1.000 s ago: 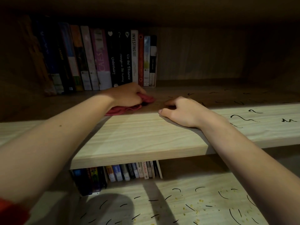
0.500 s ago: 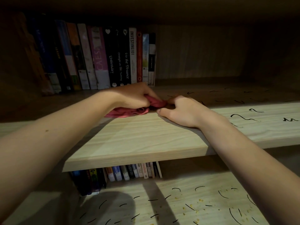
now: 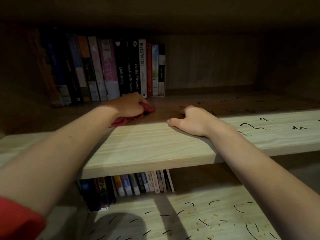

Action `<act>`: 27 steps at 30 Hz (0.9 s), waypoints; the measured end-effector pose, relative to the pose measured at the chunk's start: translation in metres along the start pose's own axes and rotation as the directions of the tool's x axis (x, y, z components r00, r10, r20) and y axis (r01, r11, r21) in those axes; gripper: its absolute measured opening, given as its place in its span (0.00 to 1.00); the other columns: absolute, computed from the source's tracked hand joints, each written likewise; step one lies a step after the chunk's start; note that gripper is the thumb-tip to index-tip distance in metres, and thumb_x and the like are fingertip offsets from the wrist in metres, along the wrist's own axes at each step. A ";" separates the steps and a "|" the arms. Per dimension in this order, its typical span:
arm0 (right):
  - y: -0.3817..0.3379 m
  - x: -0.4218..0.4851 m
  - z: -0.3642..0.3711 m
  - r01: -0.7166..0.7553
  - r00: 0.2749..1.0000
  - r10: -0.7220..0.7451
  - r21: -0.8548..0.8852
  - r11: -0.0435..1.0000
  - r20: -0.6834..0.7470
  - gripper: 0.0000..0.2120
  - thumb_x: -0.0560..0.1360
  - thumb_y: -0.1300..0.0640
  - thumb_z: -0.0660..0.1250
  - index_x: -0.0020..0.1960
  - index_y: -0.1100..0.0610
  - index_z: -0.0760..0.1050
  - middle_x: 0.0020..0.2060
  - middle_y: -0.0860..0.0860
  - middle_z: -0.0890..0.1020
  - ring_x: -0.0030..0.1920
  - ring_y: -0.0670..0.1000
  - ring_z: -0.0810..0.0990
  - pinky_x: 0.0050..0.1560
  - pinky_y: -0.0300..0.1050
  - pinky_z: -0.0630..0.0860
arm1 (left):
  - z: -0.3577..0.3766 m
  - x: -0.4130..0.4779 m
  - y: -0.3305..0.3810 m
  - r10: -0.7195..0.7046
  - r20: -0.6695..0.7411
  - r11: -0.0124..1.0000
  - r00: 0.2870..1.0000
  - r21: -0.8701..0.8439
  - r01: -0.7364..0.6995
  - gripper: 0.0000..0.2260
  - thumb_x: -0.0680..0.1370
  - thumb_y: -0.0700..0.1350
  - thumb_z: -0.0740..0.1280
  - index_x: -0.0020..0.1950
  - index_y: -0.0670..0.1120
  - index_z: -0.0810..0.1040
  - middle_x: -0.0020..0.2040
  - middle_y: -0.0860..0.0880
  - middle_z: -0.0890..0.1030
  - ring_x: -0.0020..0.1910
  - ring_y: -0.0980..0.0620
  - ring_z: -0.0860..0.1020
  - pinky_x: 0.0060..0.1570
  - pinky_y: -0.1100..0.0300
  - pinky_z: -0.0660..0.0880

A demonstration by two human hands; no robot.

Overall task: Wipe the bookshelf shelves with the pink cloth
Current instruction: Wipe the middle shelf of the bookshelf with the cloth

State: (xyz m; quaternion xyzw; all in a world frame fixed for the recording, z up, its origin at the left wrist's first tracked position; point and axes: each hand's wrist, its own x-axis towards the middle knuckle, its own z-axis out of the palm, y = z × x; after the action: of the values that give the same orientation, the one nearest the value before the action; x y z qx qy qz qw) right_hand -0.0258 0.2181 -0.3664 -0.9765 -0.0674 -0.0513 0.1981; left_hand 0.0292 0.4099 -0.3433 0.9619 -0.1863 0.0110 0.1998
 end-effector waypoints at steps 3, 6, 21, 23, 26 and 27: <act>0.000 -0.001 0.001 -0.019 1.000 0.020 0.017 1.000 -0.020 0.27 0.74 0.38 0.62 0.61 0.59 0.70 0.52 0.53 0.75 0.51 0.53 0.73 0.48 0.46 0.71 | 0.013 -0.005 0.020 0.010 0.003 0.998 1.000 -0.065 -0.010 0.15 0.79 0.41 0.60 0.61 0.55 0.78 0.64 0.55 0.76 0.63 0.54 0.73 0.61 0.62 0.66; -0.004 -0.006 -0.001 -0.029 0.999 0.029 0.011 1.000 -0.042 0.27 0.74 0.39 0.63 0.62 0.59 0.71 0.54 0.54 0.76 0.51 0.54 0.74 0.50 0.46 0.73 | 0.015 -0.027 0.033 0.030 0.040 1.000 0.999 -0.009 -0.030 0.17 0.79 0.41 0.58 0.62 0.57 0.76 0.58 0.56 0.78 0.53 0.57 0.75 0.56 0.64 0.70; -0.006 -0.077 0.007 0.070 0.901 -0.056 0.018 0.997 -0.430 0.12 0.77 0.58 0.59 0.50 0.57 0.81 0.50 0.49 0.79 0.45 0.47 0.74 0.47 0.43 0.74 | 0.017 -0.092 0.053 0.093 0.008 0.994 0.996 -0.060 -0.093 0.22 0.76 0.34 0.56 0.64 0.52 0.76 0.63 0.52 0.77 0.57 0.54 0.75 0.56 0.61 0.69; -0.005 -0.075 0.008 0.049 0.877 -0.027 0.034 0.998 -0.479 0.13 0.77 0.60 0.58 0.49 0.57 0.82 0.50 0.51 0.80 0.47 0.47 0.74 0.50 0.45 0.75 | 0.015 -0.103 0.051 0.173 0.061 0.983 0.983 -0.072 -0.168 0.23 0.76 0.34 0.57 0.64 0.55 0.76 0.61 0.55 0.78 0.54 0.55 0.77 0.55 0.61 0.73; -0.005 -0.076 0.008 0.025 0.878 0.008 0.063 0.998 -0.478 0.13 0.78 0.60 0.58 0.49 0.57 0.82 0.53 0.51 0.80 0.49 0.46 0.73 0.53 0.45 0.75 | 0.002 -0.123 0.030 0.213 0.071 0.977 0.975 -0.043 -0.210 0.22 0.76 0.35 0.58 0.62 0.57 0.77 0.59 0.57 0.78 0.52 0.57 0.77 0.55 0.60 0.74; -0.005 -0.076 0.008 0.028 0.883 0.006 0.064 0.998 -0.469 0.13 0.78 0.60 0.58 0.49 0.57 0.82 0.53 0.51 0.79 0.48 0.46 0.74 0.51 0.43 0.75 | -0.002 -0.126 0.022 0.194 0.052 0.981 0.980 -0.036 -0.192 0.21 0.76 0.36 0.58 0.63 0.57 0.76 0.61 0.55 0.77 0.55 0.57 0.76 0.57 0.61 0.72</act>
State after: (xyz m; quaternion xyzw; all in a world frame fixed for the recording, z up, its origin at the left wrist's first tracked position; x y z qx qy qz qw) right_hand -0.1008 0.2176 -0.3810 -0.9274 -0.0248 -0.2843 0.2417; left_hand -0.0962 0.4367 -0.3451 0.9360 -0.2844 0.0008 0.2073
